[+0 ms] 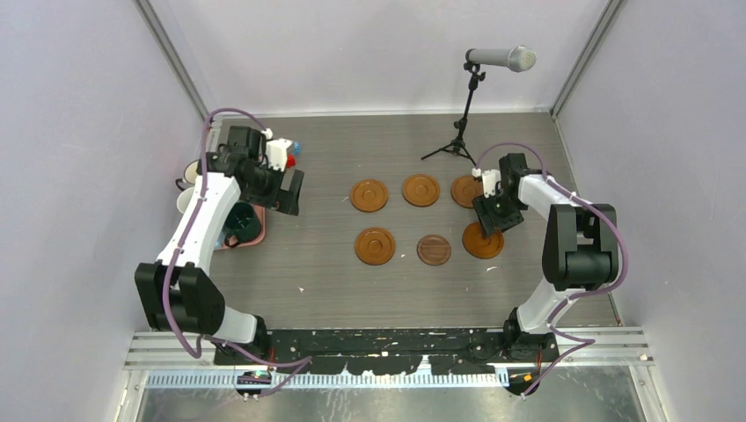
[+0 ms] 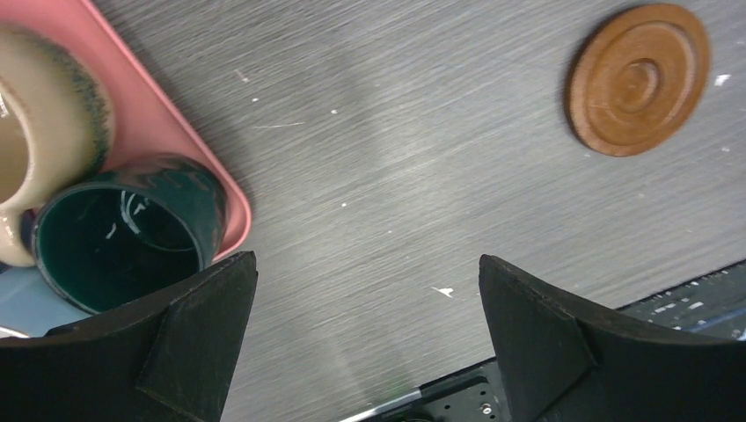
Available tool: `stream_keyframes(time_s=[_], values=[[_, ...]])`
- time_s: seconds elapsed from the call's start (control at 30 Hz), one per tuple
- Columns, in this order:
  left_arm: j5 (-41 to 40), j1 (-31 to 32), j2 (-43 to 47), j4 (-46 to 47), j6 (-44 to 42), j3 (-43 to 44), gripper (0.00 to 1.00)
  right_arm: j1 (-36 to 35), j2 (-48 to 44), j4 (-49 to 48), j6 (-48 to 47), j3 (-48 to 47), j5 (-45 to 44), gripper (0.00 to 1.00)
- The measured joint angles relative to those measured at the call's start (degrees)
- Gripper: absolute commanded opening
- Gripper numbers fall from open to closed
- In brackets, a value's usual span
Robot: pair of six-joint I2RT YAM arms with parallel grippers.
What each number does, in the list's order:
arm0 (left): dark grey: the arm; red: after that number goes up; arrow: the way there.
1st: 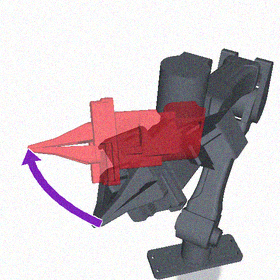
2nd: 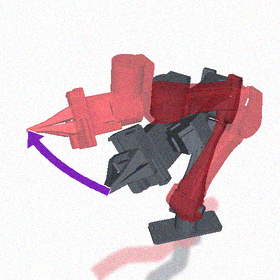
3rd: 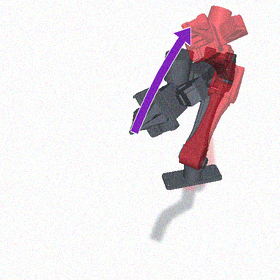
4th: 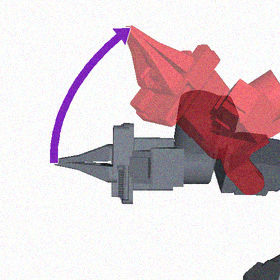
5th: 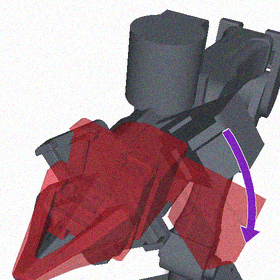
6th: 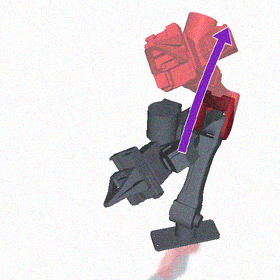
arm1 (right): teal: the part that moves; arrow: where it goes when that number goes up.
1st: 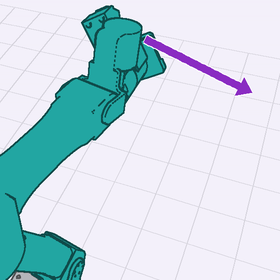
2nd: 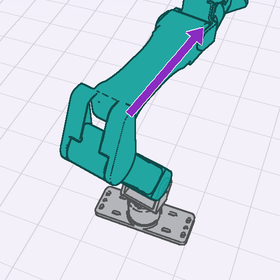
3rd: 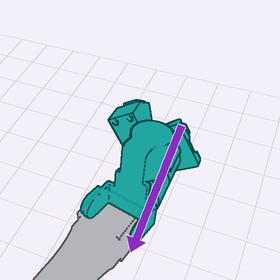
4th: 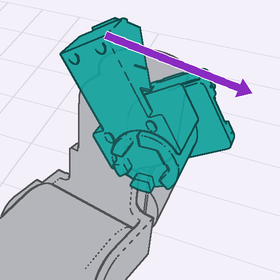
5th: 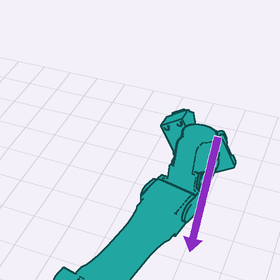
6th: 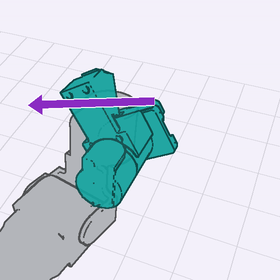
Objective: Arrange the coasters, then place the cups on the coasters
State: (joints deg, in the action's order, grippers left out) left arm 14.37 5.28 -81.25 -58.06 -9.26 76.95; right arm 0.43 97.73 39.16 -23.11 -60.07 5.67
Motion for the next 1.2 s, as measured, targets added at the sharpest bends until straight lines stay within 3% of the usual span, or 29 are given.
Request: stream_keyframes(time_s=[0.17,0.43,0.77,1.2], values=[[-5.53,0.00,-4.28,0.85,0.02,1.33,0.99,0.00,-2.45,3.41,1.05,-3.06,2.54,0.67],[-13.64,0.00,-13.16,4.96,1.36,5.44,0.89,-0.02,-8.15,5.99,4.20,-10.25,9.38,0.66],[-20.22,0.00,-21.68,8.83,1.86,7.06,0.82,-0.17,-5.77,5.88,4.44,-7.80,10.36,0.64],[-23.65,-2.05,-31.12,12.96,1.33,12.37,0.62,-2.21,-4.68,7.17,6.45,-8.31,10.27,0.63]])
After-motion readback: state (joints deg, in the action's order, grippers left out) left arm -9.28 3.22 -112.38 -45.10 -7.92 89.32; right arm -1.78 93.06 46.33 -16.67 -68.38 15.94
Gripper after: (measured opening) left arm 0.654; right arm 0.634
